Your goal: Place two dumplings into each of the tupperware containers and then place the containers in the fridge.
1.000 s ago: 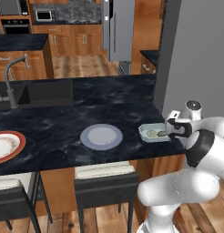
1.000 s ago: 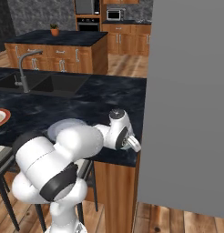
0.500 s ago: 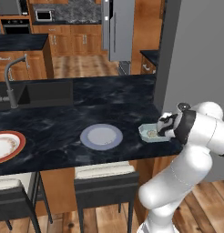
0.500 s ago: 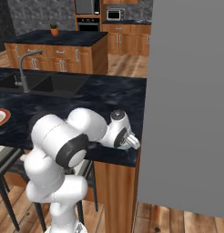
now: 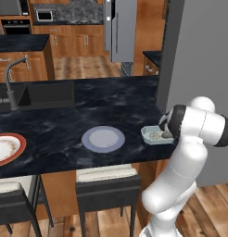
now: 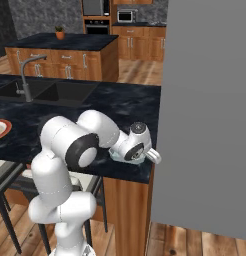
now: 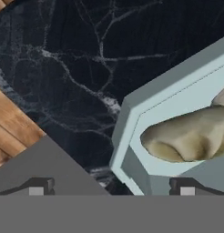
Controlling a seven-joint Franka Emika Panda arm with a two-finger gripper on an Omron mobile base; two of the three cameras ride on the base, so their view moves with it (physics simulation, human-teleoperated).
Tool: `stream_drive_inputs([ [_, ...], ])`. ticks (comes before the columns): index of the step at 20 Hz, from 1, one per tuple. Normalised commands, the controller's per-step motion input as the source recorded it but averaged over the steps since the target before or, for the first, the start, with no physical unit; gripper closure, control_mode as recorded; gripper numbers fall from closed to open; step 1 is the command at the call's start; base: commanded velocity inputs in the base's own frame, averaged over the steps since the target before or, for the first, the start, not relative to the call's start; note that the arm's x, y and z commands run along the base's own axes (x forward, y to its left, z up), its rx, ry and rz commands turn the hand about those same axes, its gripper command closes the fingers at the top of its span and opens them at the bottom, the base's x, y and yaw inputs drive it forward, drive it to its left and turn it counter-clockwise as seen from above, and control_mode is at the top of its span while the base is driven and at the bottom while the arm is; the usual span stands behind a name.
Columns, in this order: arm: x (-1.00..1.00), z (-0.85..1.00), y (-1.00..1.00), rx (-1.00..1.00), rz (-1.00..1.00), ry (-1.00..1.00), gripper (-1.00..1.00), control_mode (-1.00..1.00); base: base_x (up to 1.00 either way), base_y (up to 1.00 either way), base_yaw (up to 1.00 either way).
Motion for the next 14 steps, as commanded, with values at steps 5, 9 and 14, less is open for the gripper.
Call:
stream_drive_inputs([
  [5,0.00,-0.12,0.00,0.00,0.00,0.00,-1.00,-1.00,0.00,0.00,0.00],
  [9,0.00,-0.38,0.00,0.00,0.00,0.00,-1.00,-1.00,0.00,0.00,0.00],
  [14,0.01,-0.36,0.00,0.00,0.00,0.00,-1.00,-1.00,0.00,0.00,0.00],
])
